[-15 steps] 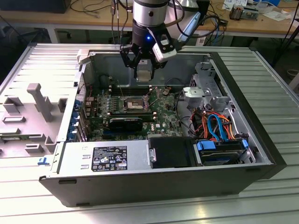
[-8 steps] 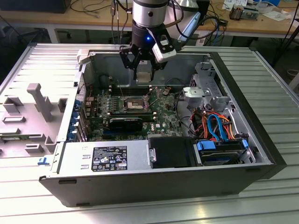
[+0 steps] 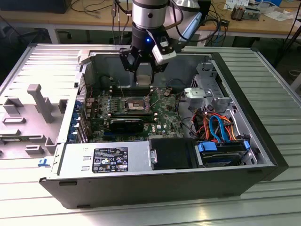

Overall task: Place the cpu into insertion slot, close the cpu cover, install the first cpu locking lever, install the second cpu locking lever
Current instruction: 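Place the cpu into insertion slot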

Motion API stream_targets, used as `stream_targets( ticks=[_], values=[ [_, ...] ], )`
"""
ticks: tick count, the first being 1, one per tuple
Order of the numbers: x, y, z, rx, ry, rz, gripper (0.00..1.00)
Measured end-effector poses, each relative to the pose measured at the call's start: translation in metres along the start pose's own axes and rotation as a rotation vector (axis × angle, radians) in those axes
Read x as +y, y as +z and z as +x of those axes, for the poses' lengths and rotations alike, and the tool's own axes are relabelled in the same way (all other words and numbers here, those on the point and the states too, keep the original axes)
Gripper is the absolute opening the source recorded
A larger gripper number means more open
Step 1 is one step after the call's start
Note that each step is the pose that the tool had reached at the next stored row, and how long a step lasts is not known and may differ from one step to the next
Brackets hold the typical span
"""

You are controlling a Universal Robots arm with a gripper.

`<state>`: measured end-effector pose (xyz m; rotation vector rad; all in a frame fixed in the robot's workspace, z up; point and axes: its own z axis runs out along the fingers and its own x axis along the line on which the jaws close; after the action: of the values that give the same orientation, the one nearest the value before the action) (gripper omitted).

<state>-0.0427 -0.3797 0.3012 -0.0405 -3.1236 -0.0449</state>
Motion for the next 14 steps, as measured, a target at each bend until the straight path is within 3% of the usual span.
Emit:
stream_targets(
  ticks=[3, 14],
  values=[
    [-0.0003, 0.0031, 0.0001, 0.0000, 0.000, 0.0015, 0.54],
    [-0.0007, 0.0035, 0.0001, -0.0001, 0.003, 0.0020, 0.54]
  ],
)
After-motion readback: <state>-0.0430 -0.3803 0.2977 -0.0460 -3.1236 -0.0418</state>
